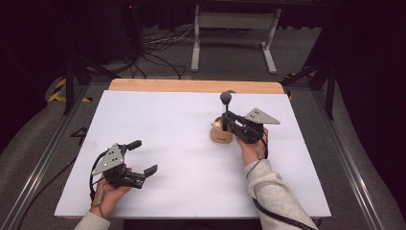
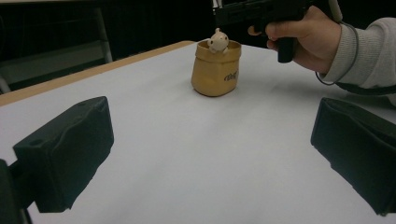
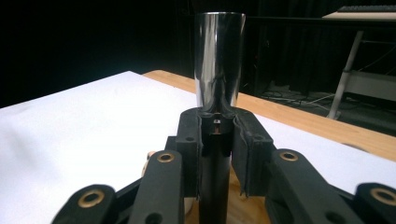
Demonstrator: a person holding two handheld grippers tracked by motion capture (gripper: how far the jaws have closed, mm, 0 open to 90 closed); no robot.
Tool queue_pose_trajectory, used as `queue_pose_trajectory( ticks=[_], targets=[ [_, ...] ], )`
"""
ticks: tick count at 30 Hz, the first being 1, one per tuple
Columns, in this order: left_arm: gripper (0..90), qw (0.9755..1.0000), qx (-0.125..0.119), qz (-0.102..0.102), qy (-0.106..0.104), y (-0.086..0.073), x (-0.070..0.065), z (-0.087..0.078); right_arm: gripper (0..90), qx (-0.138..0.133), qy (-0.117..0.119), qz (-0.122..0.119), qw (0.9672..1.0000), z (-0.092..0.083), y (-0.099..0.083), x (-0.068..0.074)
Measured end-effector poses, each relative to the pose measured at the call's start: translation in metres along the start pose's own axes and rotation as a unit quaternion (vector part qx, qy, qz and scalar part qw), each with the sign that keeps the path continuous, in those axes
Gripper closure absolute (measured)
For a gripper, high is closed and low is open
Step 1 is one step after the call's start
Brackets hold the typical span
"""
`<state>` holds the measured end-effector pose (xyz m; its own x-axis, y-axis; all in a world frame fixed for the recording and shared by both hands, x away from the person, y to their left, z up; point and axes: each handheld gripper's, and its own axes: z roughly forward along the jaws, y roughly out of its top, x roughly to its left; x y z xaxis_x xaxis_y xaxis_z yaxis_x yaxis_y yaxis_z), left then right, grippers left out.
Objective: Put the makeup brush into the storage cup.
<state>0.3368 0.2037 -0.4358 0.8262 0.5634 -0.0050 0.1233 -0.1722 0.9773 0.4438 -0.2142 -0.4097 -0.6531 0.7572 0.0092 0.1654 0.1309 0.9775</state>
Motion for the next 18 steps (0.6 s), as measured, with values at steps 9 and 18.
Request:
queue_pose_trajectory(
  ticks=[9,18],
  targets=[
    [0.0,1.0000,0.000,-0.001,-0.002,-0.001,0.000,0.001,73.5,0.008,-0.004,0.008,0.9999,-0.001,-0.006,-0.002],
    [0.0,1.0000,0.003,0.002,-0.003,0.000,0.000,0.002,49.0,-0.019,-0.005,0.016,0.9997,-0.010,-0.001,-0.007]
  ],
)
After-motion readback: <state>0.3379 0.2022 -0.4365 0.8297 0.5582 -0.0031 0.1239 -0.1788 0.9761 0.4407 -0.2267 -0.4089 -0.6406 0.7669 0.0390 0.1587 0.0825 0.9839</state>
